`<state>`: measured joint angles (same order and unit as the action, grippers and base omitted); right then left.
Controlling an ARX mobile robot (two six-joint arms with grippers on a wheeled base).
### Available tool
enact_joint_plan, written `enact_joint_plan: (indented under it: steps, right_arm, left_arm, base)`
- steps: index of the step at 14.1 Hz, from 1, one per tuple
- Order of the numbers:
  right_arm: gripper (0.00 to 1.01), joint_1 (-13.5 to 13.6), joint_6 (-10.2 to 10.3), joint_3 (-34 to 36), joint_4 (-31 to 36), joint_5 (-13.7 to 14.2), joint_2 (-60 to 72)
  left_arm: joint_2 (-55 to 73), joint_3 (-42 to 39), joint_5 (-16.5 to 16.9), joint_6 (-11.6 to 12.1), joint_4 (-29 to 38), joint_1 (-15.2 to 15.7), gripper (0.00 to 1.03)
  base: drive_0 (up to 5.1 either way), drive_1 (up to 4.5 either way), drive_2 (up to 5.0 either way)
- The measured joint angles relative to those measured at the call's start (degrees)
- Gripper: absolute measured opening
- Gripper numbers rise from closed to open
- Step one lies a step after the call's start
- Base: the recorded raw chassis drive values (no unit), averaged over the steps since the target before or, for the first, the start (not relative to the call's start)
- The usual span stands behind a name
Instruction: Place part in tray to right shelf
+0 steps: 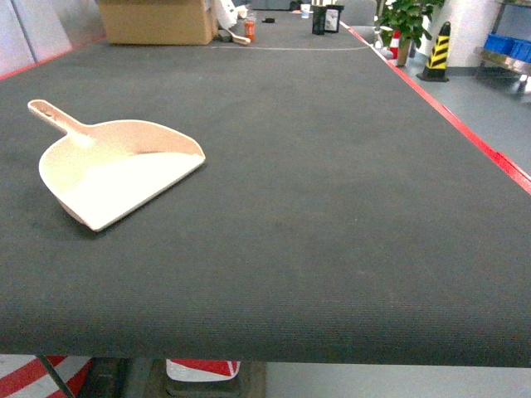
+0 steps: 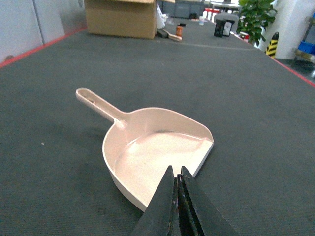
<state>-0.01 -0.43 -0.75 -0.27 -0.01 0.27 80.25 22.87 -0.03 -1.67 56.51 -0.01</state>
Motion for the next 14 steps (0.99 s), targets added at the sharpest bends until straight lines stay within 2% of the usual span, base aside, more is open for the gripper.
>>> enact_joint_plan:
  steps: [1, 7, 8, 14]
  right_arm:
    - [0.02, 0.0, 0.0, 0.0, 0.0, 0.0, 0.0]
    - [0.02, 0.0, 0.0, 0.0, 0.0, 0.0, 0.0]
    - [0.02, 0.0, 0.0, 0.0, 0.0, 0.0, 0.0]
    - [0.02, 0.0, 0.0, 0.0, 0.0, 0.0, 0.0]
  left_arm:
    - [-3.5, -2.6, 0.0, 0.5, 0.6, 0.0, 0.02]
    - [-18.9, -14.7, 0.0, 0.7, -4.2, 0.0, 0.02]
    - [-20.1, -17.1, 0.0, 0.7, -1.1, 0.0, 0.02]
    - [-38.0, -22.0, 0.0, 0.7, -16.4, 0.0, 0.02]
  base:
    - [0.0, 0.0, 0.0]
    - [0.0, 0.0, 0.0]
    - [0.0, 0.0, 0.0]
    - [0.0, 0.0, 0.0]
